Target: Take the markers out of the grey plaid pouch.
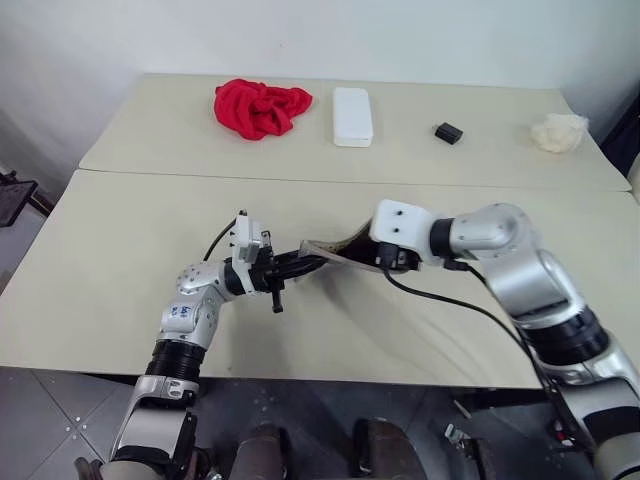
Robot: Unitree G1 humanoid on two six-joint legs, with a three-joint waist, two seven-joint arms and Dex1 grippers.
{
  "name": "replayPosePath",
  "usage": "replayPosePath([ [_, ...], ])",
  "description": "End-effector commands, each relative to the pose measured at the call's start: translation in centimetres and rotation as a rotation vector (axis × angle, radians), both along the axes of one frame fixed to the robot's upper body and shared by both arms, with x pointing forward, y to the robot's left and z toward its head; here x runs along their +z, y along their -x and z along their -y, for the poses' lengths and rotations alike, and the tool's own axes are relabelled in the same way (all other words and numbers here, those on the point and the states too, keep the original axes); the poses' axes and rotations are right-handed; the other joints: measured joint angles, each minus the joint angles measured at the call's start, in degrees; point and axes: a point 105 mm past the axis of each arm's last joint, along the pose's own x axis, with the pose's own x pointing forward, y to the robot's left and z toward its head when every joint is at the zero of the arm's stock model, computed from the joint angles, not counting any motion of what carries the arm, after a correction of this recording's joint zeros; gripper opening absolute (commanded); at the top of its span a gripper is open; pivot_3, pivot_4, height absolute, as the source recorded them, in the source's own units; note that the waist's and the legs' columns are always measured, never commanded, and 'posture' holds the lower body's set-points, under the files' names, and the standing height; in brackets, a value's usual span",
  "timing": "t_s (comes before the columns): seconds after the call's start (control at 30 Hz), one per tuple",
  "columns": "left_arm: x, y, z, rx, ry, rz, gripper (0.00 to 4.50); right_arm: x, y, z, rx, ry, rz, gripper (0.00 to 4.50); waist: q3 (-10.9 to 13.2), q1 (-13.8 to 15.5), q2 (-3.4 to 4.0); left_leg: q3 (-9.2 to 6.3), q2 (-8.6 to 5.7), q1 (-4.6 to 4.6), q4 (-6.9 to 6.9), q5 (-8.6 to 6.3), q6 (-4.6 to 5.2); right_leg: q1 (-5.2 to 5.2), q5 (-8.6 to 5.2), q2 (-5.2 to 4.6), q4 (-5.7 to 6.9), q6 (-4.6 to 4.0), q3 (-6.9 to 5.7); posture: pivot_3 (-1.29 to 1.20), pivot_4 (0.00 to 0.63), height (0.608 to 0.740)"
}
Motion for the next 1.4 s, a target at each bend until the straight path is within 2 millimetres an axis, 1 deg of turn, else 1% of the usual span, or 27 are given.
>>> replayPosePath([
  [0.03,-0.2,0.5,-0.1,-0.023,-0.024,0.039,0.0,-0.9,-1.2,-0.1,-0.041,0.023,0.026,2.82,0.0,0.01,0.0,0.01,0.0,0.0,0.0,0.0,0.0,0.0,0.0,0.0,0.0,0.0,0.0,0.0,0.15,0.74],
  [0.13,-0.4,0.7,-0.1,-0.025,-0.036,0.051,0.0,-2.4,-1.1,-0.5,-0.03,0.071,0.002,2.82,0.0,-0.03,0.0,0.01,0.0,-0.01,0.0,0.0,0.0,-0.01,0.0,0.0,0.01,0.0,0.0,0.0,0.15,0.74],
  [0.27,-0.3,0.7,0.0,-0.026,-0.032,0.056,0.0,-3.4,-0.9,-0.7,-0.011,0.112,-0.024,2.82,0.0,-0.05,0.0,0.01,0.0,-0.01,0.0,0.0,0.0,-0.01,0.0,0.0,0.02,0.0,0.0,0.0,0.15,0.74],
  [0.4,-0.1,0.7,0.1,-0.029,-0.025,0.059,0.0,-3.4,-1.8,-0.6,-0.02,0.153,0.046,2.82,0.0,-0.11,0.0,0.01,0.01,0.0,-0.01,0.0,0.0,-0.01,0.0,0.0,0.01,0.0,0.0,0.0,0.15,0.74],
  [0.47,0.1,0.6,0.1,-0.027,-0.016,0.055,0.0,-3.4,-2.6,-0.7,-0.041,0.13,0.088,2.82,0.0,-0.14,0.0,0.0,0.01,0.0,0.0,0.0,0.0,-0.01,0.0,0.0,0.02,0.0,0.0,0.0,0.15,0.74],
  [0.63,0.4,0.6,0.3,-0.037,-0.01,0.054,0.0,-3.8,-3.6,-0.7,-0.055,0.116,0.159,2.82,0.0,-0.43,0.0,0.01,0.01,0.01,-0.02,0.0,-0.01,-0.01,0.0,0.0,0.02,0.0,0.0,0.0,0.15,0.74],
  [0.73,0.5,0.6,0.2,-0.04,-0.01,0.051,0.0,-4.7,-3.6,-0.5,-0.059,0.122,0.14,2.82,0.0,-0.81,0.0,0.0,0.01,0.01,-0.02,0.01,-0.01,-0.01,0.0,0.0,0.03,0.0,0.0,0.0,0.15,0.74],
  [0.83,0.6,0.6,0.2,-0.042,-0.009,0.049,0.0,-5.4,-3.6,-0.3,-0.06,0.126,0.124,2.2,0.0,-1.06,0.0,-0.01,0.01,0.0,-0.02,0.01,-0.01,0.0,0.0,0.0,0.02,0.0,0.0,0.0,0.15,0.74],
  [0.97,0.7,0.6,0.2,-0.044,-0.01,0.047,0.0,-5.3,-3.6,-0.2,-0.062,0.115,0.136,0.9,0.0,-1.35,0.01,-0.01,0.01,0.01,-0.03,0.01,-0.01,0.0,0.0,0.0,0.03,0.0,0.0,0.0,0.15,0.74],
  [1.03,0.7,0.6,0.1,-0.04,-0.013,0.048,0.0,-4.5,-3.8,-0.1,-0.056,0.104,0.167,0.26,0.0,-1.36,0.0,-0.01,0.01,0.01,-0.04,0.01,-0.01,0.0,0.0,0.0,0.03,0.0,0.0,0.0,0.15,0.74],
  [1.07,0.7,0.5,0.1,-0.039,-0.014,0.049,0.0,-4.3,-3.8,-0.1,-0.054,0.1,0.175,0.03,0.0,-1.36,0.0,-0.01,0.01,0.01,-0.04,0.01,-0.01,-0.01,0.0,0.0,0.03,0.0,0.0,0.0,0.15,0.74],
  [1.13,0.7,0.5,0.0,-0.033,-0.013,0.049,0.0,-3.7,-3.6,-0.2,-0.028,0.095,0.188,0.03,0.0,-1.37,0.0,-0.01,0.01,0.01,-0.04,0.01,-0.01,-0.01,0.0,0.0,0.02,0.0,0.01,0.0,0.15,0.74],
  [1.2,0.9,0.2,-0.3,-0.008,-0.013,0.054,0.0,-1.7,-3.0,-0.1,0.033,0.054,0.242,0.03,0.0,-1.29,0.0,-0.01,0.01,0.01,-0.04,0.01,-0.01,-0.01,0.0,0.0,0.02,0.0,0.01,0.0,0.15,0.74],
  [1.23,0.9,0.1,-0.4,-0.001,-0.013,0.055,0.0,-1.2,-2.8,-0.1,0.049,0.044,0.258,0.03,0.0,-1.18,0.0,-0.02,0.01,0.0,-0.04,0.01,-0.01,-0.01,0.0,-0.01,0.02,0.0,0.0,0.0,0.15,0.74],
  [1.27,0.9,0.0,-0.6,0.011,-0.014,0.057,0.0,-0.6,-2.1,-0.1,0.096,0.018,0.253,0.03,0.0,-1.17,0.0,-0.02,0.0,-0.01,-0.04,0.01,-0.01,0.0,0.0,-0.01,0.0,0.0,0.01,0.0,0.15,0.74],
  [1.4,0.9,-0.2,-1.1,0.041,-0.011,0.057,0.0,0.5,0.4,0.1,0.235,-0.063,0.212,0.03,0.0,-1.18,0.0,-0.02,0.0,-0.01,-0.05,0.0,0.0,0.0,0.0,-0.02,-0.03,0.0,0.0,0.0,0.15,0.74],
])
